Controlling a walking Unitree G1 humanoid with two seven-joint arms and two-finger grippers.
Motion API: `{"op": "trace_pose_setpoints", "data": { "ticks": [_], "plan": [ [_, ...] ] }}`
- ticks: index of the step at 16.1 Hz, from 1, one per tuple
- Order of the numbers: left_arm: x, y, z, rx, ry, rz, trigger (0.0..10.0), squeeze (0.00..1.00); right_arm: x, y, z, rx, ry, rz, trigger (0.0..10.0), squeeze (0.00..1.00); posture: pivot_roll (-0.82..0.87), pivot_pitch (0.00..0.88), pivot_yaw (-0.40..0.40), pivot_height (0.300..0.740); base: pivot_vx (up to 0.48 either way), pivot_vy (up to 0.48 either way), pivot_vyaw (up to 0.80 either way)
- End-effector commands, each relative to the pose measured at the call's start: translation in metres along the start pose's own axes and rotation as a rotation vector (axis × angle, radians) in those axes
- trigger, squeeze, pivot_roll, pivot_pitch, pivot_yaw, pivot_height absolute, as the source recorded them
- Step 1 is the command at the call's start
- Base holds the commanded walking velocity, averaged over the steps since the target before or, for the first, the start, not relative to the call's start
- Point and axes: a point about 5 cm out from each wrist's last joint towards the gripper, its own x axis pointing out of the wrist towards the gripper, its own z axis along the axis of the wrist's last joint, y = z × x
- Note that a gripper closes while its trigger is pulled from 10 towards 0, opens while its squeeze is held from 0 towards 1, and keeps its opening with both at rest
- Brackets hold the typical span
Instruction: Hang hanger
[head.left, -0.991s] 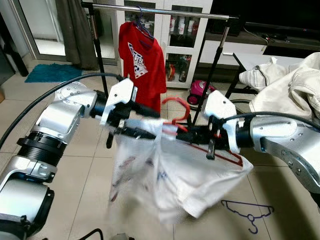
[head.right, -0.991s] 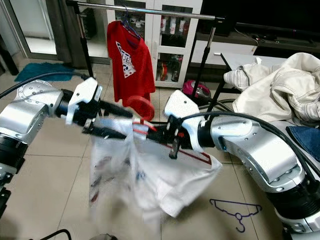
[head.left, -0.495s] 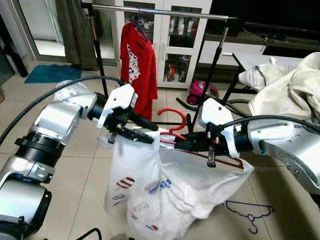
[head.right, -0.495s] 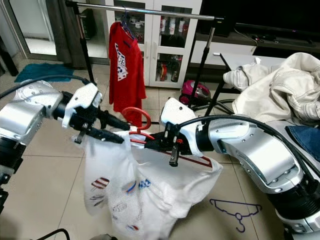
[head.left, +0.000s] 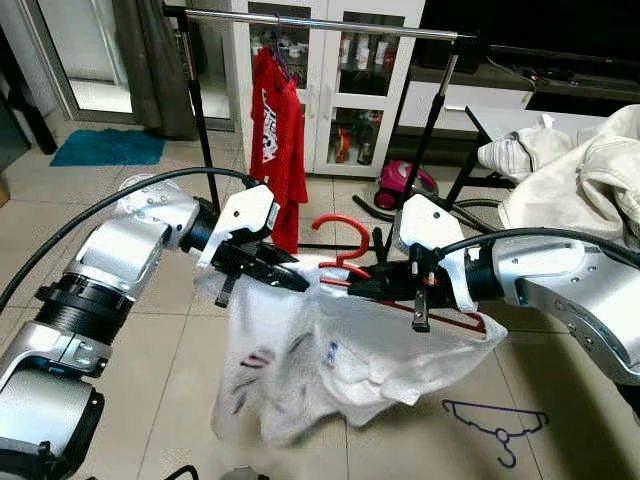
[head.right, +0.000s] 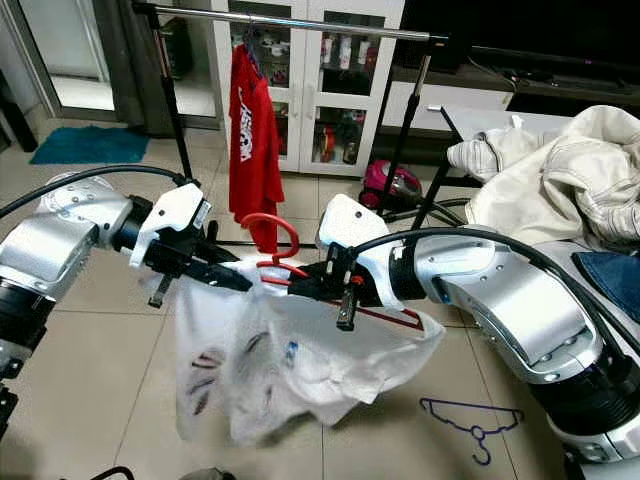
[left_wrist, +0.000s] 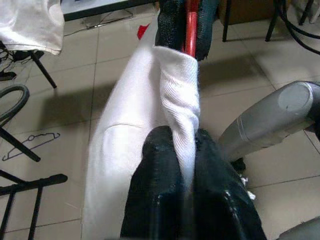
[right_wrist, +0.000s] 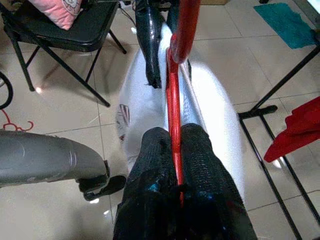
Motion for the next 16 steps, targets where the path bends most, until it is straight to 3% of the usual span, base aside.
{"op": "trace_pose_setpoints", "data": {
  "ticks": [1,2,3,4,7,10,12,14,16],
  "plan": [
    [0.004,0.0,0.006,0.025,-0.032,0.023,0.0,0.0,-0.001,-0.001,0.009,-0.044,-0.048,-0.019,4.3,0.0,-0.1,0.0,-0.04,0.74,0.0,0.0,0.0],
    [0.004,0.0,0.006,0.021,-0.04,0.031,0.0,0.0,-0.001,-0.002,0.009,-0.045,-0.052,-0.03,4.3,0.0,-0.1,0.0,-0.04,0.74,0.0,0.0,0.0],
    [0.004,-0.002,0.004,0.011,-0.052,0.051,0.0,0.0,0.0,-0.002,0.008,-0.024,-0.07,-0.04,10.0,0.2,-0.1,0.0,-0.036,0.74,0.0,0.0,0.0],
    [0.005,-0.008,-0.004,-0.028,-0.08,0.09,0.0,0.0,0.0,-0.003,0.004,0.04,-0.096,-0.071,10.0,1.0,-0.1,0.0,-0.034,0.74,0.0,0.0,0.0],
    [0.005,-0.017,-0.018,-0.078,-0.091,0.138,0.0,0.0,-0.003,-0.004,-0.003,0.096,-0.117,-0.118,10.0,1.0,-0.09,0.0,-0.038,0.74,0.0,0.0,0.0],
    [-0.002,-0.023,-0.038,-0.133,-0.069,0.262,0.0,0.0,-0.02,-0.006,-0.003,0.155,-0.253,-0.201,10.0,1.0,-0.09,0.0,-0.046,0.74,0.0,0.0,0.0],
    [-0.003,-0.024,-0.044,-0.148,-0.073,0.353,0.0,0.0,-0.031,-0.016,-0.004,0.191,-0.339,-0.378,10.0,1.0,-0.09,0.0,-0.05,0.74,0.0,0.0,0.0],
    [-0.002,-0.022,-0.044,-0.161,-0.112,0.411,0.0,0.0,-0.033,-0.024,-0.02,0.261,-0.305,-0.562,10.0,1.0,-0.09,0.0,-0.05,0.74,0.0,0.0,0.0],
    [-0.001,-0.022,-0.042,-0.172,-0.154,0.432,0.0,0.0,-0.026,-0.027,-0.049,0.347,-0.162,-0.74,10.0,1.0,-0.1,0.0,-0.041,0.74,0.0,0.0,0.0]
  ]
}}
